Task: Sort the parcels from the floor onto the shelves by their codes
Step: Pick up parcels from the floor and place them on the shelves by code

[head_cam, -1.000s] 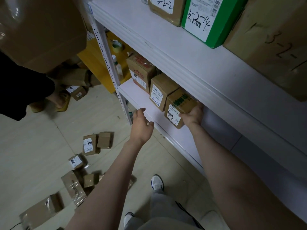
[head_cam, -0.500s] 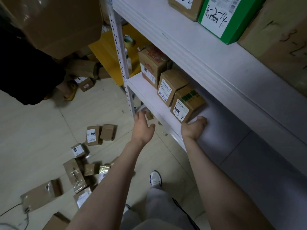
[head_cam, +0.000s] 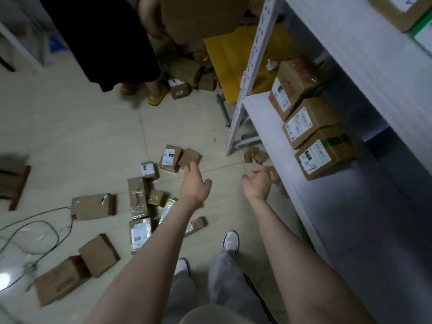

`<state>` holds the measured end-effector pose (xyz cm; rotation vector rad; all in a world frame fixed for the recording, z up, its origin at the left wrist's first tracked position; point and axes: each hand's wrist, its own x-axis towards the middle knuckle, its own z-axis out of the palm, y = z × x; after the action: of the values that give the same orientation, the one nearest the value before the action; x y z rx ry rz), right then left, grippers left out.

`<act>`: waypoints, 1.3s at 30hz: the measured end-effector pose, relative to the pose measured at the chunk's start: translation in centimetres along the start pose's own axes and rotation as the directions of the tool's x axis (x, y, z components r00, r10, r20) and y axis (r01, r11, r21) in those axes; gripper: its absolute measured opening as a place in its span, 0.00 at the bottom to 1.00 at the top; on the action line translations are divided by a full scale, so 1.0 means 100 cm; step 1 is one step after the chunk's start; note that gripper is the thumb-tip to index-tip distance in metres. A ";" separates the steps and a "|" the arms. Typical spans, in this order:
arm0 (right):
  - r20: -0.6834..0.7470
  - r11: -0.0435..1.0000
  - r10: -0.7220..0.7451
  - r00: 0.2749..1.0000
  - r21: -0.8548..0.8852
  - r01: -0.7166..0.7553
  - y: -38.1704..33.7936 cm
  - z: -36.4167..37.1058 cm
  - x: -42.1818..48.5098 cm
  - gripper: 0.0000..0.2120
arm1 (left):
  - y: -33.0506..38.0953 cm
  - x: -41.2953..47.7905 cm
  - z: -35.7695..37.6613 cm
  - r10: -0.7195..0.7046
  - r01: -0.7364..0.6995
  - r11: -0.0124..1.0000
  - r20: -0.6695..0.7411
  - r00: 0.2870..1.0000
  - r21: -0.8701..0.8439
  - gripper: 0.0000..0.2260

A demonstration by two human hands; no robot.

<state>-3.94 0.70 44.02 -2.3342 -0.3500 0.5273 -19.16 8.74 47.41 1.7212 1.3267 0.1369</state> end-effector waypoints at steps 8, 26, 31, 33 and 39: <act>0.372 0.982 -0.160 0.914 -0.037 0.186 -0.042 0.090 -0.074 0.07 | -0.113 -0.029 -0.073 -0.272 0.268 0.962 -0.134 0.953 -0.047 0.29; 0.779 0.814 -0.187 0.598 -0.218 0.538 -0.054 0.273 -0.171 0.08 | -0.315 -0.065 -0.149 -0.618 0.560 0.779 -0.197 0.761 -0.283 0.29; 0.818 0.769 -0.139 0.558 -0.265 0.581 -0.044 0.355 -0.176 0.10 | -0.363 -0.029 -0.166 -0.597 0.506 0.793 -0.264 0.758 -0.339 0.27; 0.848 0.727 -0.139 0.512 -0.264 0.634 -0.037 0.391 -0.182 0.15 | -0.385 -0.015 -0.169 -0.593 0.497 0.794 -0.267 0.760 -0.349 0.25; 0.880 0.611 -0.135 0.456 -0.288 0.737 0.005 0.504 -0.183 0.27 | -0.463 0.025 -0.158 -0.584 0.504 0.806 -0.278 0.763 -0.309 0.24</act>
<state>-43.37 22.66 15.01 -2.2450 -1.8740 1.3249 -59.85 19.48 22.40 1.0881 1.9660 0.2590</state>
